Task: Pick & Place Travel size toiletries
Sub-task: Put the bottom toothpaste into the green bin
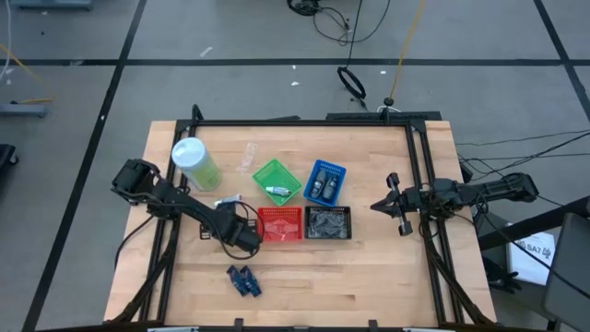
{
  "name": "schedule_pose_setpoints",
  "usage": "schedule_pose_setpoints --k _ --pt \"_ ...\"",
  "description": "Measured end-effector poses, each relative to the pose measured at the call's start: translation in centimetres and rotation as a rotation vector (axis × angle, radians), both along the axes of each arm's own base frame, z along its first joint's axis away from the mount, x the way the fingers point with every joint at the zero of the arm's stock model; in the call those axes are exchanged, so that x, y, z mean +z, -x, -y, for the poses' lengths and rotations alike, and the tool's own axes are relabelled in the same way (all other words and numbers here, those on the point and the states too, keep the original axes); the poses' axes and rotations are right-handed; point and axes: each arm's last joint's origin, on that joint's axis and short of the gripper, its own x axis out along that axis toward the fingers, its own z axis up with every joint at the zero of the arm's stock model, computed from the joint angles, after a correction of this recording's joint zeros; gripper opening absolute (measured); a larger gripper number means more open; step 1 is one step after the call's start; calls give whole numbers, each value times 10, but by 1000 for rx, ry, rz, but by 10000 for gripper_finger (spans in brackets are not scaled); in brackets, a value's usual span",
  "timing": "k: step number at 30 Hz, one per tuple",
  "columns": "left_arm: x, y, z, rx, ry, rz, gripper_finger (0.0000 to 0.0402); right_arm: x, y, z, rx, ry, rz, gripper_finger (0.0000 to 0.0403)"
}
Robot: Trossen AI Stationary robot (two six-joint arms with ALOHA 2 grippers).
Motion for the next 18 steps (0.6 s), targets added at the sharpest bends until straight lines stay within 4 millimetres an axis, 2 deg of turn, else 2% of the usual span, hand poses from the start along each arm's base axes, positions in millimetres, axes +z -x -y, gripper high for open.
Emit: schedule_pose_setpoints --k 7,18 --pt "0 -1 -3 -40 -76 22 80 0 0 0 0 0 0 0" --pt "1 0 -5 -176 -124 -9 70 0 0 0 0 0 0 0"
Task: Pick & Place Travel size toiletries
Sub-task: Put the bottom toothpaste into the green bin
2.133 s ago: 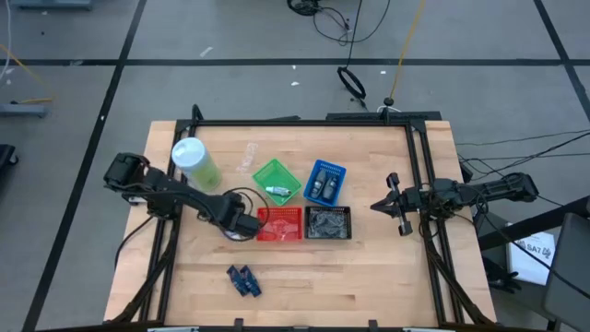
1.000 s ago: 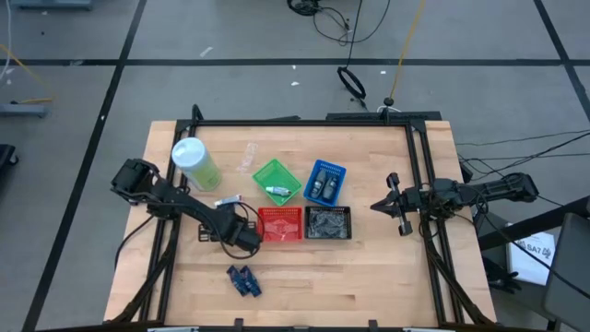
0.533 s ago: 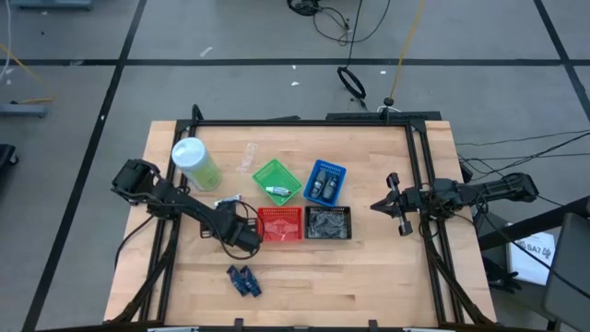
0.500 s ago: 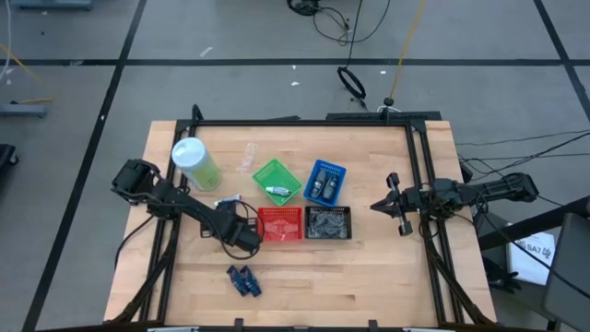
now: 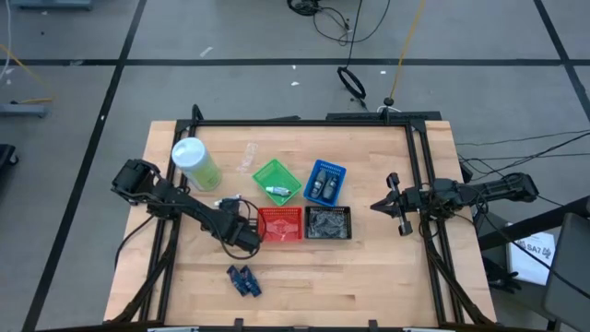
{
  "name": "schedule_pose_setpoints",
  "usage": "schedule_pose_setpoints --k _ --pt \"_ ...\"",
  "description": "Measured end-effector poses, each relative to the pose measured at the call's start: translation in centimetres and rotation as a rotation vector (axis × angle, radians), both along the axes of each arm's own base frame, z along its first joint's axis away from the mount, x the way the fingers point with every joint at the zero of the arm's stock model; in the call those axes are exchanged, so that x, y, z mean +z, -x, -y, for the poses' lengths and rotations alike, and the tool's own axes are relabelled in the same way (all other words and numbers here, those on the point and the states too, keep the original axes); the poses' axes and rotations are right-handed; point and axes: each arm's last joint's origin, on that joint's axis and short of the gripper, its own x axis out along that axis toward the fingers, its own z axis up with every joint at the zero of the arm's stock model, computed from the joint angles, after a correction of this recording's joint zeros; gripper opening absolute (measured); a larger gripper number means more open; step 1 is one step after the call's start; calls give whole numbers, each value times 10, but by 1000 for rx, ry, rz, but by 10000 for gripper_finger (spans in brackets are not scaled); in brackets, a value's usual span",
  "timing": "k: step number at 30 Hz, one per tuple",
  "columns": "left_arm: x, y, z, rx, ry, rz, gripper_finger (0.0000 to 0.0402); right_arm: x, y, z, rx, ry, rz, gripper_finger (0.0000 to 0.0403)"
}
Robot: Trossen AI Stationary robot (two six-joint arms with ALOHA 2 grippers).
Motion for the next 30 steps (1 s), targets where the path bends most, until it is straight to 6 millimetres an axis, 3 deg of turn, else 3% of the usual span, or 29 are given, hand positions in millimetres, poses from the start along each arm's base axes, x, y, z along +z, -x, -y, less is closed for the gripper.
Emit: schedule_pose_setpoints --k 9,18,30 --pt "1 -1 -3 -58 -88 18 8 0 0 0 0 0 0 0" --pt "11 -3 -2 -86 -98 65 9 0 0 0 0 0 0 0" --pt "91 -29 -10 -297 -311 320 5 0 0 0 0 0 0 0"
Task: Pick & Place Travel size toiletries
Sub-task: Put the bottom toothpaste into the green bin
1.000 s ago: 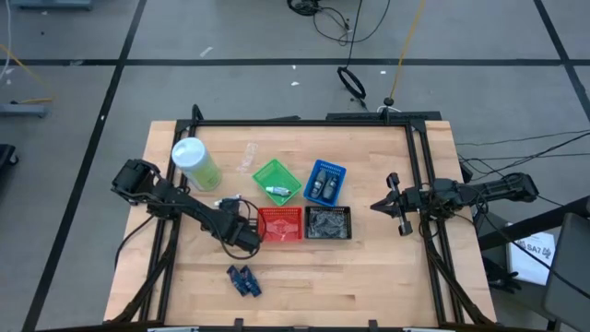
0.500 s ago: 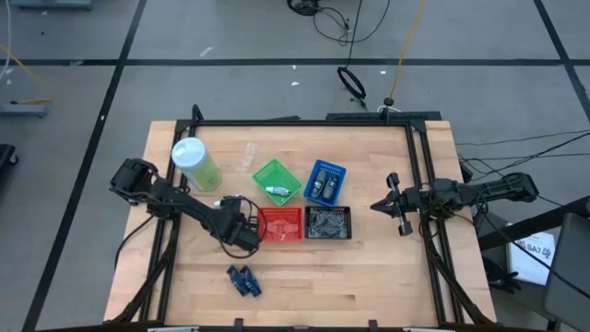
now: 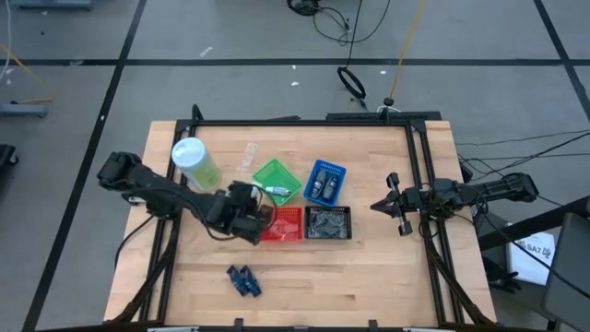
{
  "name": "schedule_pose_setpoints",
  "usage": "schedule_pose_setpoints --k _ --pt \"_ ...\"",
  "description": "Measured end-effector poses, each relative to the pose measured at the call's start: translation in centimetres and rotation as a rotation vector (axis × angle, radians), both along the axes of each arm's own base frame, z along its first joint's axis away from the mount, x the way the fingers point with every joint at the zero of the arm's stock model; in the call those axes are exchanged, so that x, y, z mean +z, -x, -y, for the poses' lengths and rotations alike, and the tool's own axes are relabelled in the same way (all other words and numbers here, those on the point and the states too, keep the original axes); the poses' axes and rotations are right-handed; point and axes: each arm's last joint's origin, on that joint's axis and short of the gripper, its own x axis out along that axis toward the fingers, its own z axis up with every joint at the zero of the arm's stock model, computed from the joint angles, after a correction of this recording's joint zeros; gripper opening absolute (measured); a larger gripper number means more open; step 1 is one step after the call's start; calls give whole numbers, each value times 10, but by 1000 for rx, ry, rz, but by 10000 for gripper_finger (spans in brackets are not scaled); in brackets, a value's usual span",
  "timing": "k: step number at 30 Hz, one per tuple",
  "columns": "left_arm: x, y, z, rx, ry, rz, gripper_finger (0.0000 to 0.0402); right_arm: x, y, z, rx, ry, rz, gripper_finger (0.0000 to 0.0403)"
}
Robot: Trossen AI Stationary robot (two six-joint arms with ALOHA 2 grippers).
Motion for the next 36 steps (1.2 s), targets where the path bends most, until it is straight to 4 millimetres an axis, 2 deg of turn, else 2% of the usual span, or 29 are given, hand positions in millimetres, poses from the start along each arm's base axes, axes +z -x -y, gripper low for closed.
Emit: schedule_pose_setpoints --k 4,7,11,14,21,24,28,31,36 --pt "35 -16 -7 -76 -78 45 16 0 0 0 0 0 0 0" --pt "52 -28 -18 -139 -119 47 14 0 0 0 0 0 0 0" --pt "59 -38 -43 -155 -144 28 7 0 0 0 0 0 0 0" --pt "58 -44 -65 -169 -85 17 12 0 0 0 0 0 0 0" --pt "41 -58 -99 -200 -19 13 11 0 0 0 0 0 1 0" --pt "25 -64 -108 -209 4 14 12 0 0 0 0 0 -1 0" --pt "4 -69 -115 -206 59 -5 5 -1 0 0 1 2 -8 0" --pt "-11 -71 -118 -168 110 -27 14 -1 -1 0 0 3 -14 0" --pt "-27 -70 -117 -133 166 -46 11 -2 -2 0 0 4 -24 0"
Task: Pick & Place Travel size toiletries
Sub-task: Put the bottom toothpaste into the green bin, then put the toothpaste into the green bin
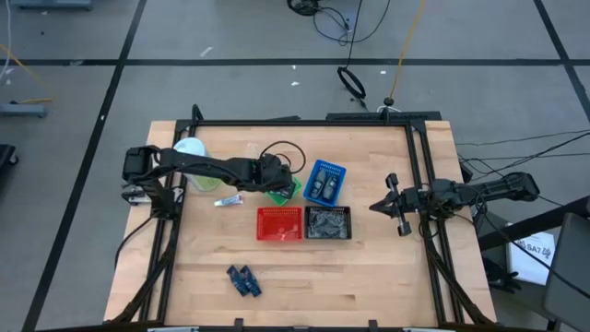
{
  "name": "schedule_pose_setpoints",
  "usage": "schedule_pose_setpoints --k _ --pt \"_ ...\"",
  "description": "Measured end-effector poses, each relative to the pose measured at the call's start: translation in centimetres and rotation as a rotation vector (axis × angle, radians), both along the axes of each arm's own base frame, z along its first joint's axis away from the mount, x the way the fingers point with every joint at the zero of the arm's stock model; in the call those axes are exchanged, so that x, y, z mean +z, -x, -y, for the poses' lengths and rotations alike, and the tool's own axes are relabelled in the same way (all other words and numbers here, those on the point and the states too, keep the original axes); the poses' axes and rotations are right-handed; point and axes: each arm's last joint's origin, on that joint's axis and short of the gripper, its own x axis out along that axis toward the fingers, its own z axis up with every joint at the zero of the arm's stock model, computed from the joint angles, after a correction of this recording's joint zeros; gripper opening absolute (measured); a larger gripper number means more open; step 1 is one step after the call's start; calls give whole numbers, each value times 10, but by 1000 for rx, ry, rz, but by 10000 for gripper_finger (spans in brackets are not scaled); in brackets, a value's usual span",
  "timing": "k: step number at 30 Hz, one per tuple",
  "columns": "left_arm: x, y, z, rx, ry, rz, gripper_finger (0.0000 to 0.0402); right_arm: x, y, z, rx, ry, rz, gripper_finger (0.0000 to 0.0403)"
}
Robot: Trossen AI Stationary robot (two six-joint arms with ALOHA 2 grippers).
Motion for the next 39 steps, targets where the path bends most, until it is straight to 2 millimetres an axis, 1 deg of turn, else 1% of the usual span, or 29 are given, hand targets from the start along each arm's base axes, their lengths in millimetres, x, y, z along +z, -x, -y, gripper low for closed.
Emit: schedule_pose_setpoints --k 4,6,12,18,21,25,28,32,34,37,39 --pt "-3 2 1 6 0 -4 6 0 0 0 0 0 1 0" --pt "-3 1 1 4 2 0 15 0 0 0 0 0 3 0" --pt "-4 2 2 21 51 3 68 0 0 0 0 0 1 0" --pt "-5 7 3 44 65 -43 118 0 0 0 0 0 1 0" --pt "-5 8 3 8 71 -53 140 0 0 0 0 0 1 0" --pt "5 12 5 -73 96 -51 159 0 0 0 0 0 1 0" --pt "17 21 13 -99 82 -63 168 0 0 0 0 0 1 0" --pt "32 37 30 -146 46 -106 172 0 0 0 0 0 2 0" --pt "35 44 39 -211 41 -167 173 0 0 0 0 0 2 0" --pt "33 56 54 -320 30 -305 173 0 0 0 0 0 2 0" --pt "32 65 60 -332 31 -391 173 0 0 0 0 0 2 0"
